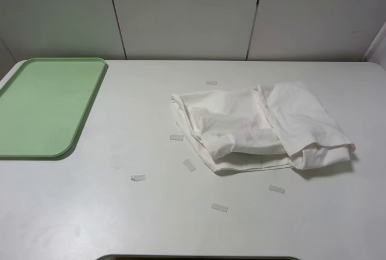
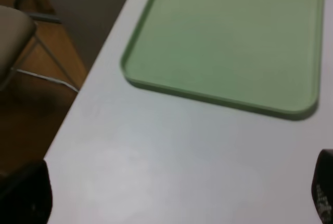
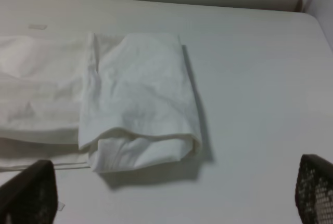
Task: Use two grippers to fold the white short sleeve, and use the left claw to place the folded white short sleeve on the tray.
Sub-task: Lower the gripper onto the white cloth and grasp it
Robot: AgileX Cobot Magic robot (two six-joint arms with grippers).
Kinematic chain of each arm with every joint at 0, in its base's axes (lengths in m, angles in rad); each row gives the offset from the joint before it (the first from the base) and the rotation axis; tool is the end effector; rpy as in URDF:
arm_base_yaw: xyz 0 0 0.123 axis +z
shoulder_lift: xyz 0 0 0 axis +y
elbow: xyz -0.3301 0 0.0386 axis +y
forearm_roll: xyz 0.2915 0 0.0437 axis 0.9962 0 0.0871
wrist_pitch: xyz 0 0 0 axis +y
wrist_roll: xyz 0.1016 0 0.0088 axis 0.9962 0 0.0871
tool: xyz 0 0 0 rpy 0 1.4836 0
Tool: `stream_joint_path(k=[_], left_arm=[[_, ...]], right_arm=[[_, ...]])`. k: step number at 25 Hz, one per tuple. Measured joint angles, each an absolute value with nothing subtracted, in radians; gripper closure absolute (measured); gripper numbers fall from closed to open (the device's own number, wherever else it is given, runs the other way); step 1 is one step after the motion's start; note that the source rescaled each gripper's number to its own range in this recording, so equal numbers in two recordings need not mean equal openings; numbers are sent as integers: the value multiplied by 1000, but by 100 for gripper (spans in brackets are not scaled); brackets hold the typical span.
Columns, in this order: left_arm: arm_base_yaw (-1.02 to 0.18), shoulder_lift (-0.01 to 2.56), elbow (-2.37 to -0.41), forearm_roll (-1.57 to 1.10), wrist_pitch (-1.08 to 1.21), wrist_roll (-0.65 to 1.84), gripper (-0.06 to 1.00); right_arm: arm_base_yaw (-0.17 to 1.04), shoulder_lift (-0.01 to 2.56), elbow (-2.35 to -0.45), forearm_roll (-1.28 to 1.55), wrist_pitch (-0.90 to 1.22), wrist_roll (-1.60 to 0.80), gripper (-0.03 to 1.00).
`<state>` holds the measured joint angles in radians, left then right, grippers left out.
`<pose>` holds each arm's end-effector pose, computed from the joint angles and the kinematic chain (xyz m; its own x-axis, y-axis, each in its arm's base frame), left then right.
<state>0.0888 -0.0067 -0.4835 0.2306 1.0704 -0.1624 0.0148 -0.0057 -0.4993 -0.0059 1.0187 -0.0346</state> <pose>-0.0070 0.0199 0.2888 -0.4476 -0.0892 -0.8898 -0.2867 0.9568 0.0483 -0.0035 -0.0006 0.2967 -0.4130 -0.0438 -0.9097 -0.0258 0.9990 -0.0364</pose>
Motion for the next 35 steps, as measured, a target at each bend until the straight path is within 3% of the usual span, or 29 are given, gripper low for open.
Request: stream_joint_path(k=[12,20,26,35], left_arm=[[91,69,-520,164,1127,-95,-5],[91,462,-692,41,1100,-86,-4],[78,841,-766,-151,917,-73,-4],[-114,1254,-796,-404,607,55,-3]], right_arm=[[15,-6,-499,0,1019,-35,-3],[15,-6,-499,0,1019,-35,-3],[15,-6,-499,0,1019,-35,-3],[15,-6,-499,0,1019,-35,-3]])
